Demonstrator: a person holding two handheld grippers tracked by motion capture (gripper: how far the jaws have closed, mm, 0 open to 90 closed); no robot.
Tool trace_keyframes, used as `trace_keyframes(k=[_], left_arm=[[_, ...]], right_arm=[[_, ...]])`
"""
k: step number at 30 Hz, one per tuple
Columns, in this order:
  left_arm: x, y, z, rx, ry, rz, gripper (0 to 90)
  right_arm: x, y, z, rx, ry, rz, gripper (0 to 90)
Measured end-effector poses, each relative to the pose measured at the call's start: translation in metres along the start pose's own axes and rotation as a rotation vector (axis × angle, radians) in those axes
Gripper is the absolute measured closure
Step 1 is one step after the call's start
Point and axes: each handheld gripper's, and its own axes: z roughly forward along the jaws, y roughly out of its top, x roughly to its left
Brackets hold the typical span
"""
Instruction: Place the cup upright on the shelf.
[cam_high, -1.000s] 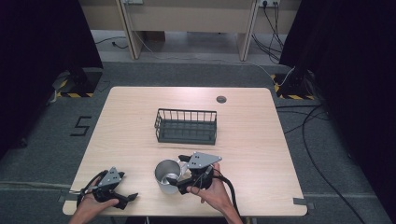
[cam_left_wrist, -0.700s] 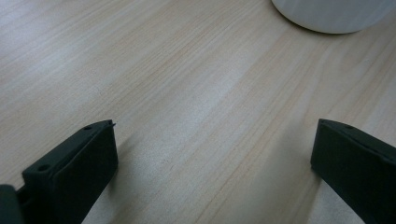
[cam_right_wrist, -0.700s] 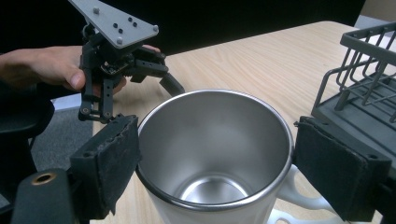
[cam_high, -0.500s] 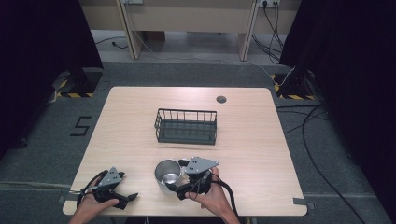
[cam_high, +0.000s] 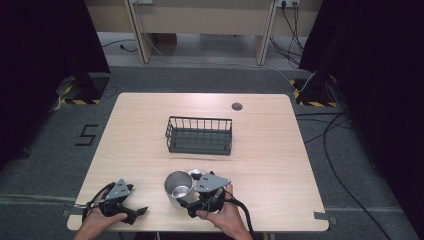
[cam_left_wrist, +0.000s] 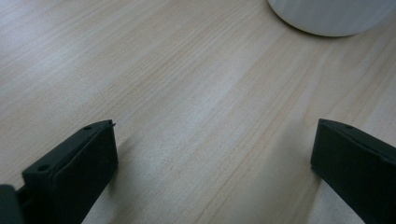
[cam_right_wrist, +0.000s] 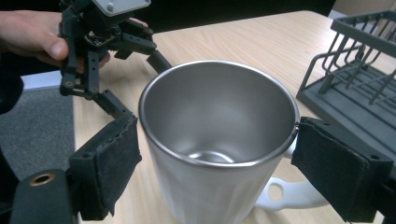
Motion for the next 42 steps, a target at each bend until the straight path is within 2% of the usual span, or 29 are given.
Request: trace_keyframes(k=[3, 8, 12, 16, 23, 35, 42], left_arm=[[0.0, 0.0, 0.0, 0.0, 0.0, 0.0, 0.0], [0.0, 0.0, 0.0, -0.001, 0.0, -0.001, 0.0], [0.0, 0.0, 0.0, -0.001, 0.0, -0.001, 0.0], [0.0, 0.0, 0.0, -0.001, 0.0, -0.001, 0.0], [0.0, 0.0, 0.0, -0.001, 0.0, -0.002, 0.0], [0.0, 0.0, 0.0, -0.001, 0.0, -0.001, 0.0], [0.0, 0.0, 0.0, -0.001, 0.0, -0.001, 0.0]], right_arm=[[-0.001, 0.001, 0.004, -0.01, -0.005, -0.008, 13.2], [0.005, 0.007, 0.009, -0.003, -0.04, -0.062, 11.7], [0.001, 0.011, 0.014, -0.007, -0.017, -0.07, 8.6], [-0.002, 0.014, 0.023, -0.01, -0.001, -0.059, 6.3], [0.001, 0.023, 0.038, 0.021, -0.022, -0.061, 5.1], [-0.001, 0.026, 0.048, 0.029, -0.019, -0.022, 5.3], [-0.003, 0.024, 0.044, 0.032, -0.069, 0.007, 5.6]])
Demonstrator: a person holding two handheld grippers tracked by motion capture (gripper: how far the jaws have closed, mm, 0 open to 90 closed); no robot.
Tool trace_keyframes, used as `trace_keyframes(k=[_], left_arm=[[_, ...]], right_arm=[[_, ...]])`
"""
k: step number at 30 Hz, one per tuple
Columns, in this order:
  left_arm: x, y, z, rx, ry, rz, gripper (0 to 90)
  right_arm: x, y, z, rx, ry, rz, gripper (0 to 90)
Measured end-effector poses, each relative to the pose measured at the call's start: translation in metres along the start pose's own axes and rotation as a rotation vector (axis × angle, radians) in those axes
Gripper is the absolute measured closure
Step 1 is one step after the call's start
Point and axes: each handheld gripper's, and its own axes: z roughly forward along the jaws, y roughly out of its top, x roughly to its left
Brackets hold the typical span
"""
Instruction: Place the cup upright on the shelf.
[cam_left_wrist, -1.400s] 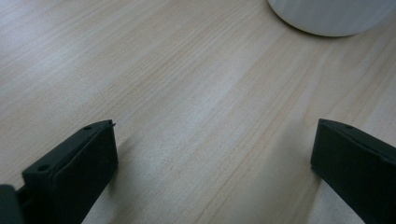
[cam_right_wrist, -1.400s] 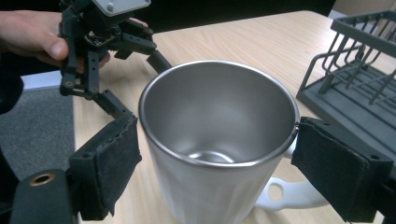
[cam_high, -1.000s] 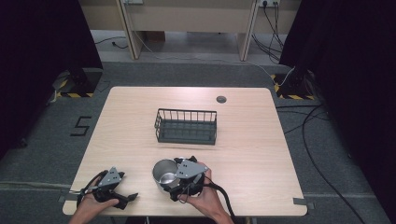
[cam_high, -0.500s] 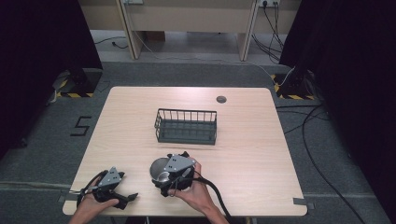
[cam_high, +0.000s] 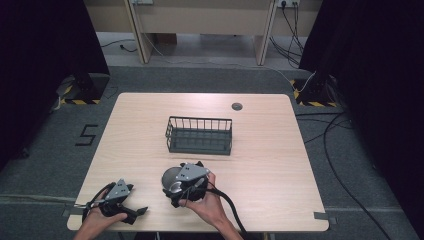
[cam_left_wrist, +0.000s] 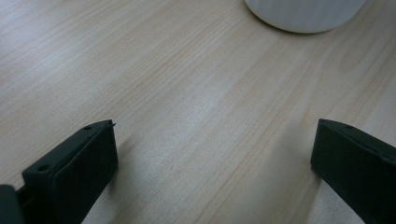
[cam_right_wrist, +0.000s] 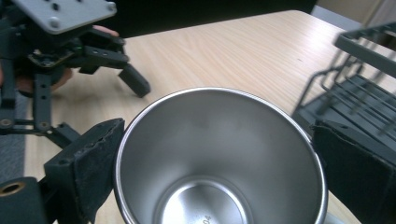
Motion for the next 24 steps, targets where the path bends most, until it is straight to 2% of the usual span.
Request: trace_keyframes(k=[1, 3, 7, 13, 15, 24], left_arm=[[0.0, 0.0, 0.0, 0.0, 0.0, 0.0, 0.0], [0.0, 0.0, 0.0, 0.0, 0.0, 0.0, 0.0], [0.0, 0.0, 0.0, 0.0, 0.0, 0.0, 0.0], [0.0, 0.0, 0.0, -0.001, 0.0, -0.001, 0.0], [0.0, 0.0, 0.0, -0.001, 0.0, -0.002, 0.0], [0.0, 0.0, 0.0, -0.002, 0.0, -0.002, 0.0]], right_arm=[[-0.002, -0.002, -0.003, 0.004, -0.033, 0.016, 5.6], [-0.003, -0.003, -0.006, 0.003, -0.052, 0.027, 5.5], [-0.006, -0.006, -0.009, -0.009, -0.061, 0.039, 5.3], [-0.01, -0.011, -0.007, -0.054, -0.021, 0.086, 4.9], [-0.013, -0.014, -0.004, -0.076, 0.003, 0.128, 4.7], [-0.015, -0.02, -0.001, -0.124, 0.023, 0.148, 5.1]])
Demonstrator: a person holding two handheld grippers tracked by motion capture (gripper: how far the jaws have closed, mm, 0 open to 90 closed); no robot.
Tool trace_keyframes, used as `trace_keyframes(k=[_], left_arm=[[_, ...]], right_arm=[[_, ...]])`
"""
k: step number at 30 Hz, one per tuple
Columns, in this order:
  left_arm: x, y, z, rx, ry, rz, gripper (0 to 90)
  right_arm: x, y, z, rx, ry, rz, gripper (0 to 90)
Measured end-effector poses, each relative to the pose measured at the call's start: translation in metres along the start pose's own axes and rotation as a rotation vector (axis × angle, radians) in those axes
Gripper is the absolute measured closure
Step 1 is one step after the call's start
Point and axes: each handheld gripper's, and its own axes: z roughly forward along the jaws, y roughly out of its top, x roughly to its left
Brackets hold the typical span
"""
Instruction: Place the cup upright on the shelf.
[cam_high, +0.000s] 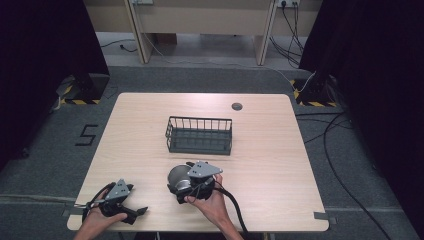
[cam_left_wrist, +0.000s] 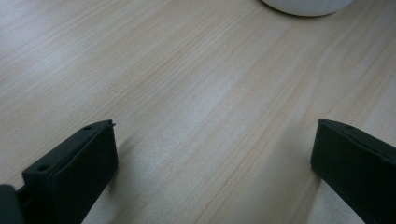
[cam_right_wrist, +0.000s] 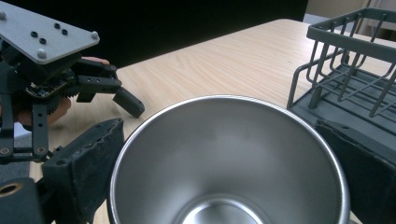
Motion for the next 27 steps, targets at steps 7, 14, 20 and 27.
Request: trace_keyframes(k=[7, 14, 20, 27], left_arm=[[0.0, 0.0, 0.0, 0.001, 0.0, 0.001, 0.0], [0.0, 0.0, 0.0, 0.0, 0.0, 0.0, 0.0], [0.0, 0.0, 0.0, 0.0, 0.0, 0.001, 0.0], [0.0, 0.0, 0.0, 0.0, 0.0, 0.0, 0.0]], right_arm=[[0.0, -0.002, 0.0, -0.031, -0.01, -0.003, 5.7], [0.0, -0.002, -0.001, -0.054, -0.033, 0.016, 5.9], [0.0, 0.006, -0.007, -0.076, -0.055, 0.007, 6.0], [-0.004, 0.015, -0.014, -0.083, -0.063, 0.006, 6.1]])
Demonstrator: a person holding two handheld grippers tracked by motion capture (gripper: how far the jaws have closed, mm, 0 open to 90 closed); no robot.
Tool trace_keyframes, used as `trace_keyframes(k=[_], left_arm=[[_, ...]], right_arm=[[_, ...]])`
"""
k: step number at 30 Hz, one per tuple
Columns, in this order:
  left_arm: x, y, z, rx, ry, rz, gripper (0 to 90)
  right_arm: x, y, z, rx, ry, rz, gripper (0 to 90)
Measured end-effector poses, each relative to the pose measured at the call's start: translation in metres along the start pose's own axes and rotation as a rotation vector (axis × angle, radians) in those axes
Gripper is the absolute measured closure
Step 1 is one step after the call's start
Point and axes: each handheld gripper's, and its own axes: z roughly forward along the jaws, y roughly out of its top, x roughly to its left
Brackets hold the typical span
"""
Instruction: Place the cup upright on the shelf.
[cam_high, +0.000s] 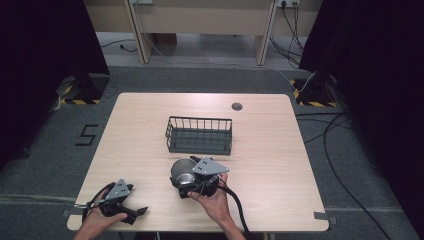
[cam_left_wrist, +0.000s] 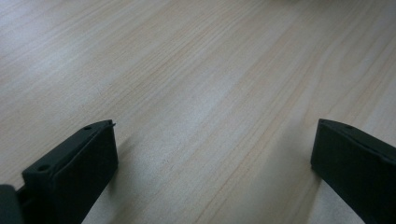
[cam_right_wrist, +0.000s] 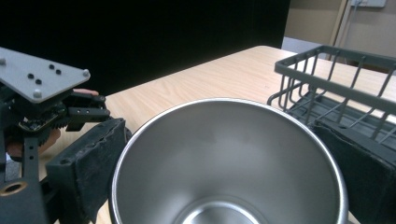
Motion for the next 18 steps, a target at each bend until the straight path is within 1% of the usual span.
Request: trace_keyframes(k=[3, 4, 7, 8, 9, 12, 16, 18], left_arm=[[0.0, 0.0, 0.0, 0.0, 0.0, 0.001, 0.0], [0.0, 0.0, 0.0, 0.0, 0.0, 0.001, 0.0], [0.0, 0.0, 0.0, 0.001, 0.0, 0.001, 0.0], [0.0, 0.0, 0.0, 0.001, 0.0, 0.001, 0.0], [0.0, 0.0, 0.0, 0.001, 0.0, 0.001, 0.0], [0.0, 0.0, 0.0, 0.001, 0.0, 0.001, 0.0], [0.0, 0.0, 0.0, 0.001, 0.0, 0.001, 0.0], [0.0, 0.0, 0.0, 0.0, 0.0, 0.0, 0.0]], right_arm=[[-0.005, 0.008, -0.004, -0.002, -0.006, -0.007, 6.1], [-0.005, 0.008, -0.004, -0.002, -0.006, -0.007, 6.1], [-0.009, 0.018, -0.008, 0.005, -0.012, -0.024, 6.1], [-0.009, 0.018, -0.008, 0.005, -0.012, -0.024, 6.1], [-0.011, 0.024, -0.01, 0.006, -0.016, -0.03, 6.1], [-0.015, 0.031, -0.012, 0.004, -0.025, -0.023, 6.1], [-0.021, 0.039, -0.013, 0.005, -0.033, 0.001, 6.1], [-0.022, 0.041, -0.013, 0.005, -0.037, -0.002, 6.1]])
